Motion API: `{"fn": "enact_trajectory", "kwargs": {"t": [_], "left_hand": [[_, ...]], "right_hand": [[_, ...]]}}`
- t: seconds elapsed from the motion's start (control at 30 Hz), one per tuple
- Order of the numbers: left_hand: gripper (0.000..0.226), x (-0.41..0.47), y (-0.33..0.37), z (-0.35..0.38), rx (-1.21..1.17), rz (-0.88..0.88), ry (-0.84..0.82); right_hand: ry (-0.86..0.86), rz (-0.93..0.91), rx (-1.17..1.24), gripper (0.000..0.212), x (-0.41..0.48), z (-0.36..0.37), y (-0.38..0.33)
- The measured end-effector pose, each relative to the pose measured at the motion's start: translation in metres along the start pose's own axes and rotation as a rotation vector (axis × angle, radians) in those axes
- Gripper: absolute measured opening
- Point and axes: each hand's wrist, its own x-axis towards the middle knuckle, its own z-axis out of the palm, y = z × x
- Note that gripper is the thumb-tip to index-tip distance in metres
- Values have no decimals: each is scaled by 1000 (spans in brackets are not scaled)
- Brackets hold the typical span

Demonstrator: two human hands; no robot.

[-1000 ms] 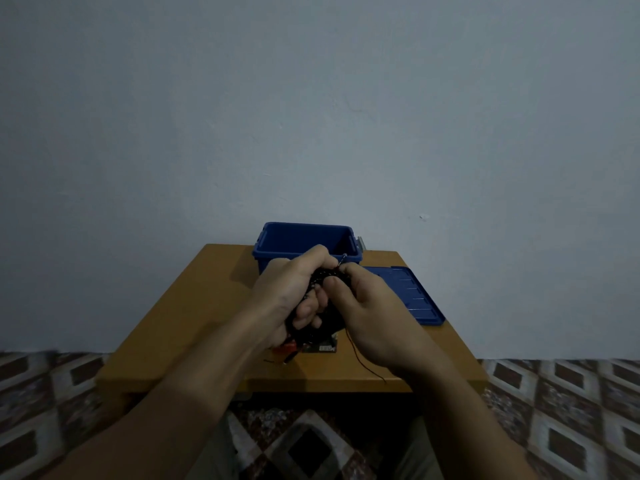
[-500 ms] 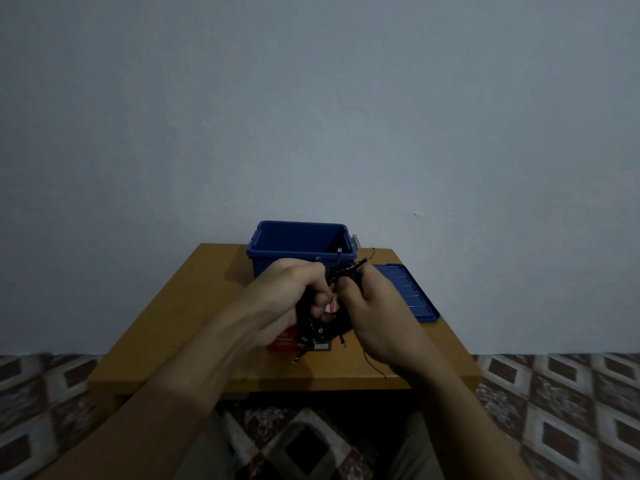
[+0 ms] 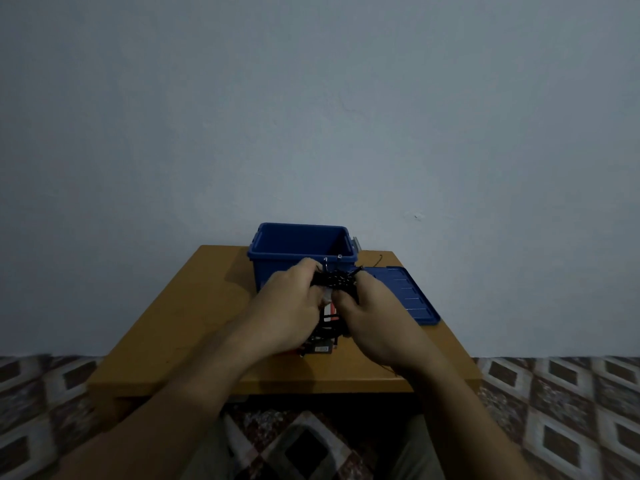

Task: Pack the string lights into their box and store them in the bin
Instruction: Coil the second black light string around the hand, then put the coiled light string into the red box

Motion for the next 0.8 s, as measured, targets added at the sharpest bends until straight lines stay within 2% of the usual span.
{"fn": "enact_trajectory", "kwargs": {"t": [0.07,0.2,0.3,0.43,0.57,0.7,0.8], "left_hand": [[5,0,-3,1,113,-21,-18],[17,-4,-9,-1,269,0,-35],[16,-4,-13,-3,427,39,1],[16,-3,-14,-8,310,22,47],[22,-3,-15,-18,238,23,47],[25,0,-11,-27,212,-5,15],[27,1,-4,-36,293,7,6]], "right_hand": [[40,-7,-29,13,-2,6,4],[60,-10,-63,16,-7,13,9],[47,-2,-68,17,-7,15,10],[9,-26,-7,14,-3,6,11],[-16,-56,38,22,2,-10,12],[-131,-98,-14,12,10,-17,8],[-173,-132,-97,3,14,-21,4]]}}
